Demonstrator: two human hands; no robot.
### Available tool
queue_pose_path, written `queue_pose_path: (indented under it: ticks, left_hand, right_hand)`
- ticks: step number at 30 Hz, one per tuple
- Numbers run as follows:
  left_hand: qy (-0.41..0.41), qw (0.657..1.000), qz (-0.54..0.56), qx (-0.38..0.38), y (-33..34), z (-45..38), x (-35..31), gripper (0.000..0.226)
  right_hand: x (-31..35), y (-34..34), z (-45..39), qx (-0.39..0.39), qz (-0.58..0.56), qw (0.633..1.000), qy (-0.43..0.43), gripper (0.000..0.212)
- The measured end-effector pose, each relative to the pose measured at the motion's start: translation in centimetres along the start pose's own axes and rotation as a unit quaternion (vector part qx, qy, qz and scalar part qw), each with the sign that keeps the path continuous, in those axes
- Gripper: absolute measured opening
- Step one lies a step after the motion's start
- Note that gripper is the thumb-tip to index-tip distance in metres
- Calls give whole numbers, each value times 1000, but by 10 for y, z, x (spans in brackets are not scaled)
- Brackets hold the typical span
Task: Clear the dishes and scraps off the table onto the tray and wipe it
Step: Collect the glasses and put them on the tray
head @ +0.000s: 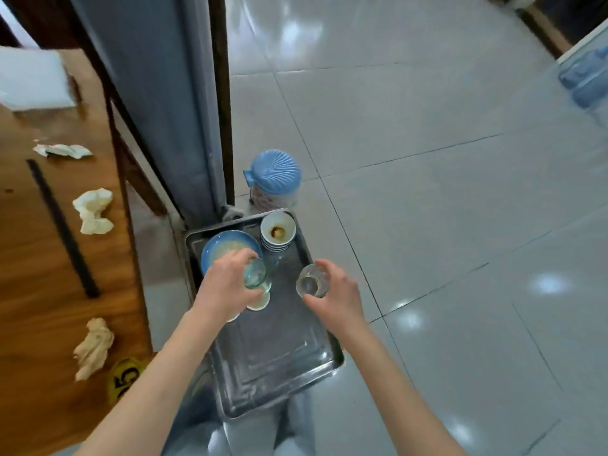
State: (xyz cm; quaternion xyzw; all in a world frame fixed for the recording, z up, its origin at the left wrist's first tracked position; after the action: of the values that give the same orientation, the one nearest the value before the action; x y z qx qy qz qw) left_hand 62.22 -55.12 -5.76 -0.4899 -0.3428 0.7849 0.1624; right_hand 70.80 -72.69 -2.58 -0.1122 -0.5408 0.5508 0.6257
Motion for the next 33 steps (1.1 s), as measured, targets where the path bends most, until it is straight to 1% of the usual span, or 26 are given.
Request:
queue_pose_path:
  ticks: [3, 7, 13, 16, 22, 27, 30, 33]
  left_hand:
    - [-46, 999, 12, -13, 25, -25, 3, 56]
    - [-81, 996, 13, -29, 60, -59, 10, 56]
    - [-127, 992, -2, -10, 115, -99, 32, 61]
    - [-145, 989, -13, -12, 141, -108, 47, 60]
    - [-158, 986, -46, -27, 172, -128, 72, 56]
    - [-155, 984, -75, -38, 187, -140, 80, 47]
    - [-159, 983, -80, -37, 192, -144, 82, 48]
    - [-169, 981, -87, -31, 194, -148, 83, 55]
  right_hand:
    - [-23, 3, -42, 29, 8, 999, -29, 54]
    - [-56, 16, -92, 60, 28, 996, -64, 54]
    - [-102, 54, -145, 89, 23, 993, -72, 56]
    - [-120, 76, -163, 99, 19, 992, -79, 56]
    - [-142, 112, -191, 103, 16, 991, -85, 59]
    - [-150, 129, -210, 95, 22, 991, -91, 58]
    - [-153, 134, -216, 97, 22, 990, -96, 55]
    - [-153, 138, -219, 97, 20, 990, -104, 53]
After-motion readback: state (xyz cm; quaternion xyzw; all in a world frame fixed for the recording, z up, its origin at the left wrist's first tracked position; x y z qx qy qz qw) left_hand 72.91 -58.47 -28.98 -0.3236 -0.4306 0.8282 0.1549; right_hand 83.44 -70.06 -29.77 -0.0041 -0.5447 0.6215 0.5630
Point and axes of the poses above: each hand's wrist, its own z-axis away from the middle knuckle, its own y-axis out of the palm, x = y × z, the point moved 1 cm from there along -z, towards the middle knuckle, and after that the axes turned 5 degrees about x, right-handed, at the moved point
